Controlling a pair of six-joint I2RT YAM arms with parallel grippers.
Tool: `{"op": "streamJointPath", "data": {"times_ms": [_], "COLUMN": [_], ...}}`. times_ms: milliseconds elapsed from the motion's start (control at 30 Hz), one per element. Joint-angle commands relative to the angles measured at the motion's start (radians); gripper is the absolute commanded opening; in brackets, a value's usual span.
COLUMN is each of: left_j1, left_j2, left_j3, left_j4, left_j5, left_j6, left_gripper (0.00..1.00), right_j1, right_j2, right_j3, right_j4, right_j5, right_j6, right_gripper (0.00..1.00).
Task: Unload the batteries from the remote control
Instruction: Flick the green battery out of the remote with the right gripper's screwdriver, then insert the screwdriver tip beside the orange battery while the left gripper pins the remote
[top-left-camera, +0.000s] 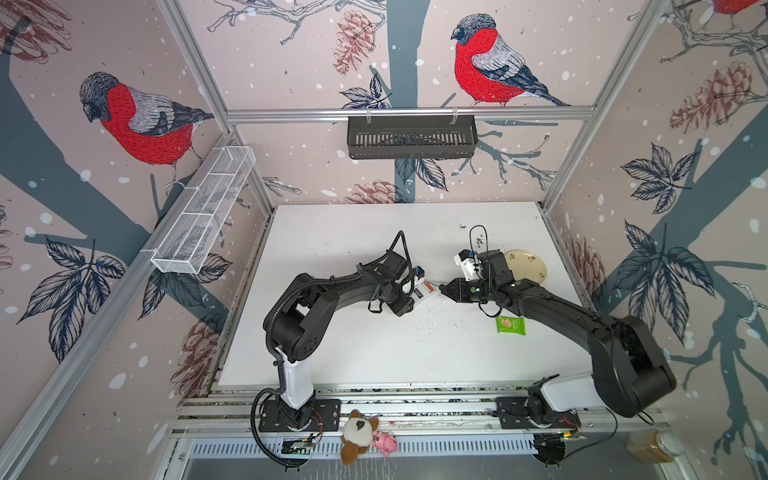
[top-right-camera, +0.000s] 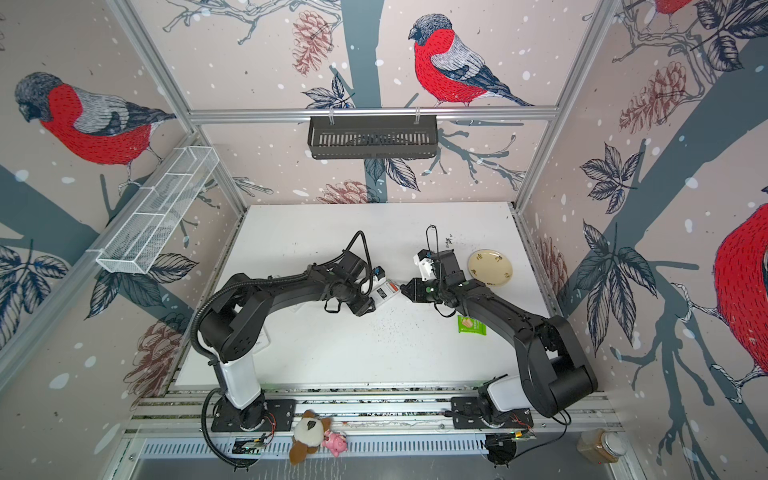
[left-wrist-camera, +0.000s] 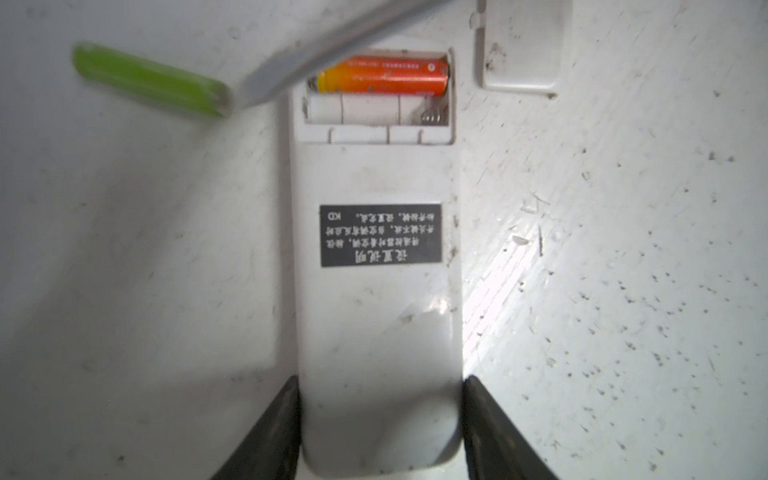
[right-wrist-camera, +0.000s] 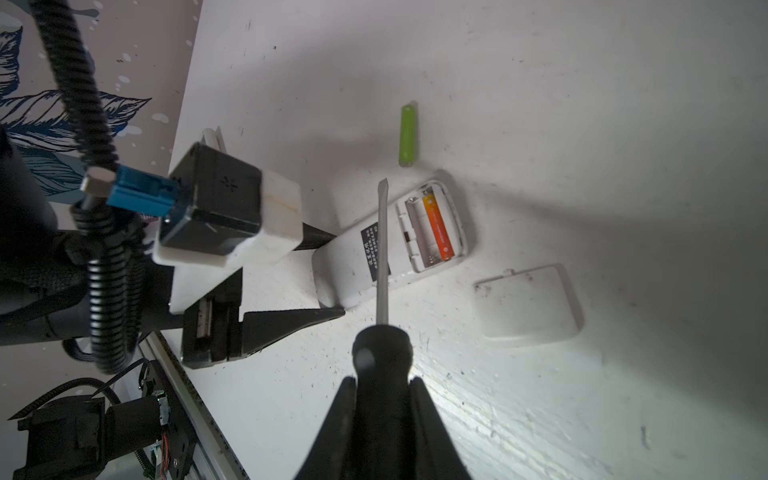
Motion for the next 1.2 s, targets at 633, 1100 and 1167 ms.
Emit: {"op": "streamJointPath", "data": {"times_ms": [633, 1100, 1167], "left_j1": [-0.086, -0.131, -0.133], "left_j2": [-0.050, -0.080, -0.078], "left_j3": [-0.078, -0.110, -0.108], "left_j4": [0.021, 0.044, 0.046], "left_j5": [-0.351, -0.423, -0.428], "left_j6": [0.070, 0.104, 0.104], "left_gripper": [0.00, 0.00, 0.00], "right_j1": [-0.030, 0.009, 0.024], "right_j2": [-0.003, 0.148, 0.169], "right_j3": [0.262, 0.517, 0.534], "right_j4": [-0.566, -0.815, -0.820], "right_j5": [0.121, 0.144, 0.142], "right_j6": [-0.075, -0.116, -0.114], "right_gripper": [0.01, 0.01, 0.01]}}
